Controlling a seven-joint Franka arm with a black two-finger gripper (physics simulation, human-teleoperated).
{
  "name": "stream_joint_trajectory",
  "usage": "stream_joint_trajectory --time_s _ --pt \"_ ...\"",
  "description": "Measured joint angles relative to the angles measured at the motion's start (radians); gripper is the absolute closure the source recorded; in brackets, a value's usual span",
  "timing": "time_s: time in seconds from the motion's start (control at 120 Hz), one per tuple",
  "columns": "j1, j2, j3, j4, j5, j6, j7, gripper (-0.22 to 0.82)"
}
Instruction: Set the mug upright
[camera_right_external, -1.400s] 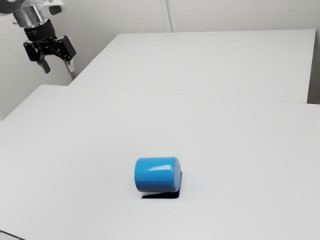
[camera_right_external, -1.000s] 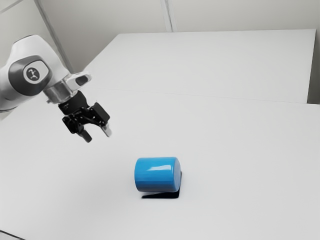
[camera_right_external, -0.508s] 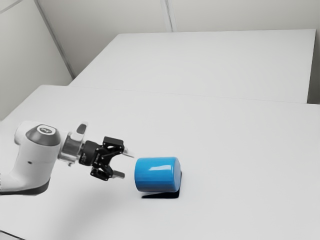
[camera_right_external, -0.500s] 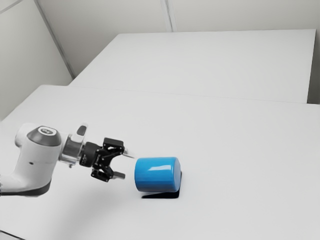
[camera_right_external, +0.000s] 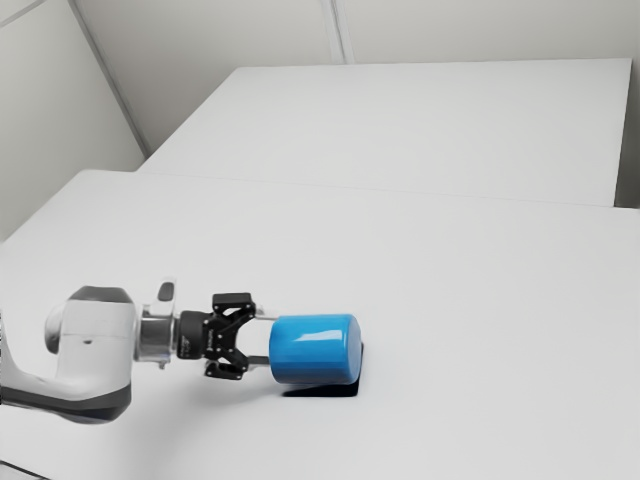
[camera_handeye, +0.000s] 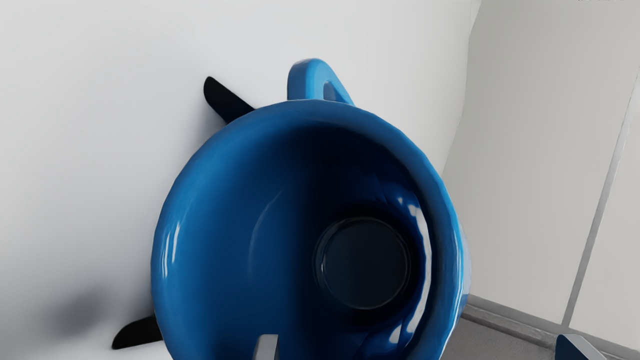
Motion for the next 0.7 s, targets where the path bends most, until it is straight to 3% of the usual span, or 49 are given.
stream_joint_trajectory --time_s 0.275,0.492,0.7 --pt "-0.003 0.004 -0.073 0.005 -0.148 -0.013 0.087 0.00" --pt "-0.003 -0.007 -0.092 0.019 -0.182 -0.013 0.132 0.01" --pt "-0.004 -0.005 -0.105 0.019 -0.192 -0.004 0.150 0.50"
